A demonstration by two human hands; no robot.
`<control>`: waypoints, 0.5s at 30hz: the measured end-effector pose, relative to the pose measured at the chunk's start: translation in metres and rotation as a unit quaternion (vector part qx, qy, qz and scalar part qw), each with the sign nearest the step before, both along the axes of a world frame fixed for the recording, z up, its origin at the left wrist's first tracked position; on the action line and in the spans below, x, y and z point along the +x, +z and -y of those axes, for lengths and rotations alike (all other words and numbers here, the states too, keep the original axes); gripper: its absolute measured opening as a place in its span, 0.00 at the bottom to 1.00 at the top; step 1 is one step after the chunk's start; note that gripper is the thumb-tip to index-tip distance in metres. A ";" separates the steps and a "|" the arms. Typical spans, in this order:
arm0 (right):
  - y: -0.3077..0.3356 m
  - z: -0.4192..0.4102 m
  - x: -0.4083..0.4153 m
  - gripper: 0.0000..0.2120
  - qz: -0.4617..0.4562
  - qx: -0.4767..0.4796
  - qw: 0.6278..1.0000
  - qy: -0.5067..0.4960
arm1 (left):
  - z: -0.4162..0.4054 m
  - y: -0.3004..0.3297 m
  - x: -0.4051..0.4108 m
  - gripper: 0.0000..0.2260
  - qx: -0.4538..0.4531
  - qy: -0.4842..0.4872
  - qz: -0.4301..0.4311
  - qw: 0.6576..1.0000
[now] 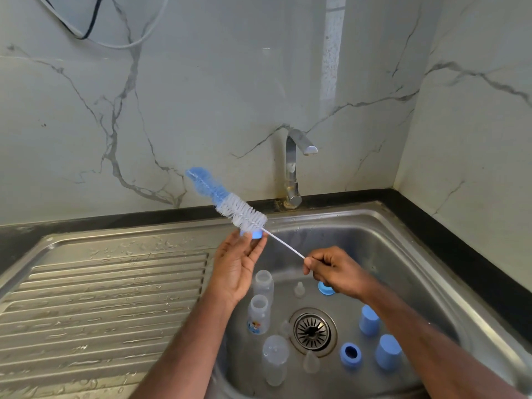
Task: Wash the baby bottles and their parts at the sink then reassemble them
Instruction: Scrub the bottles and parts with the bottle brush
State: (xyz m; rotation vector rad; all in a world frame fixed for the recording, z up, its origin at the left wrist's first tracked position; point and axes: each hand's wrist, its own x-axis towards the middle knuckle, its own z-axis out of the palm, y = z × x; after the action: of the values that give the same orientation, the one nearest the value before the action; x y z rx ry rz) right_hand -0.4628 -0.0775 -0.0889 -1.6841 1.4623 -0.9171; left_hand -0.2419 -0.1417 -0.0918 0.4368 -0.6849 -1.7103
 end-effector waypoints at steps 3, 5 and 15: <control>-0.001 -0.002 -0.006 0.13 -0.003 0.007 1.000 0.008 | 0.005 -0.002 0.008 0.16 0.003 0.019 -0.005 1.000; -0.001 -0.001 -0.005 0.13 -0.002 0.003 1.000 -0.005 | 0.002 0.000 0.006 0.17 -0.012 0.015 0.043 0.999; -0.002 -0.002 -0.021 0.15 0.008 0.033 0.999 0.009 | 0.011 -0.002 0.017 0.32 -0.043 -0.030 0.002 0.999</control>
State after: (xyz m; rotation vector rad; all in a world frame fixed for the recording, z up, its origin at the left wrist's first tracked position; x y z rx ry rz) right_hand -0.4840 -0.0754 -0.0909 -1.6365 1.4501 -0.8622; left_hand -0.2248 -0.1531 -0.0943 0.3633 -0.7775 -1.7292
